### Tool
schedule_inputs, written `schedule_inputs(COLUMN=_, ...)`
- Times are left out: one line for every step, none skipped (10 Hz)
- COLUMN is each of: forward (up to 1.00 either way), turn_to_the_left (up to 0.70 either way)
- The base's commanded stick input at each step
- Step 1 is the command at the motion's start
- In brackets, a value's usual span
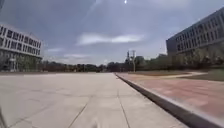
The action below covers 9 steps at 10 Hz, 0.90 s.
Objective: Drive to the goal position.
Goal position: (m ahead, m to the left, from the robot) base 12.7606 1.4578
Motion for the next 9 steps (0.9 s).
schedule_inputs(forward=1.0, turn_to_the_left=0.02)
schedule_inputs(forward=1.0, turn_to_the_left=0.0)
schedule_inputs(forward=1.0, turn_to_the_left=0.0)
schedule_inputs(forward=1.0, turn_to_the_left=0.0)
schedule_inputs(forward=1.0, turn_to_the_left=0.01)
schedule_inputs(forward=1.0, turn_to_the_left=0.02)
schedule_inputs(forward=1.0, turn_to_the_left=0.02)
schedule_inputs(forward=1.0, turn_to_the_left=0.0)
schedule_inputs(forward=1.0, turn_to_the_left=0.01)
